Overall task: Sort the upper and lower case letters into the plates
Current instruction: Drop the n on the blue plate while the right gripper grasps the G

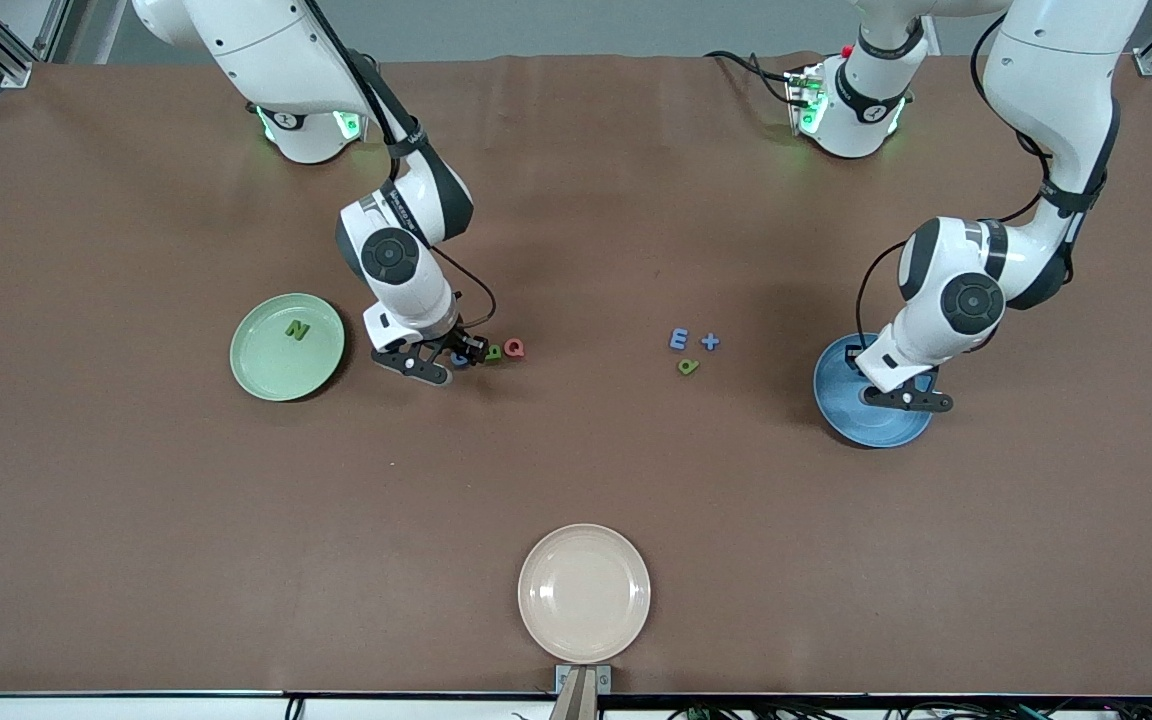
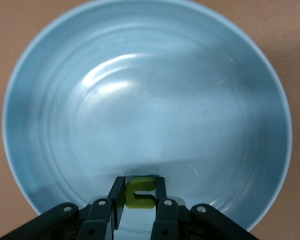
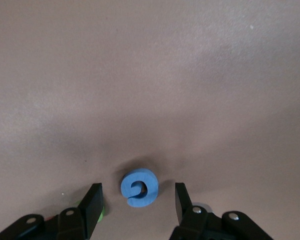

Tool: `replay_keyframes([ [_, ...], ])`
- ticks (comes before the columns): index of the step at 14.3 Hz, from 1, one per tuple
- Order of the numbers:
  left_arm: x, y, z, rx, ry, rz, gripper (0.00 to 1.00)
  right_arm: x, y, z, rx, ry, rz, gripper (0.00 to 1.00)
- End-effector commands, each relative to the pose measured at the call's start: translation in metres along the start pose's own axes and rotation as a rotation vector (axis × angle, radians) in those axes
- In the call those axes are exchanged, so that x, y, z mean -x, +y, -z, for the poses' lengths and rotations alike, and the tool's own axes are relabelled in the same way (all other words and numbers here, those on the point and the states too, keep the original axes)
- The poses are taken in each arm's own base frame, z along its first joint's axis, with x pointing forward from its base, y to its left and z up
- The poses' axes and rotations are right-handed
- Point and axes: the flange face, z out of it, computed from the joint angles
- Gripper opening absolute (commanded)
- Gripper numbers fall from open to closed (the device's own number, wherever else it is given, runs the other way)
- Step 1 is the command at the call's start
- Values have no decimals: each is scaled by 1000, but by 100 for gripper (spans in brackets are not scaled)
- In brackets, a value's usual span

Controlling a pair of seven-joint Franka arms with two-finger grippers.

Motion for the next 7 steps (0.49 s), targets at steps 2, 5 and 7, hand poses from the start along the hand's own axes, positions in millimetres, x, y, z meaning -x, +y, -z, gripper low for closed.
replay_keyframes([
  [2,-16,-11,40,-26,81,-207,92,10,-8,-13,1,1,-17,65],
  [5,-30,20,63,-4,126,-147,100,10,-7,-16,8,2,-11,48],
  [7,-38,52,74,27,151,36,100,9,-6,-17,10,3,-13,36],
])
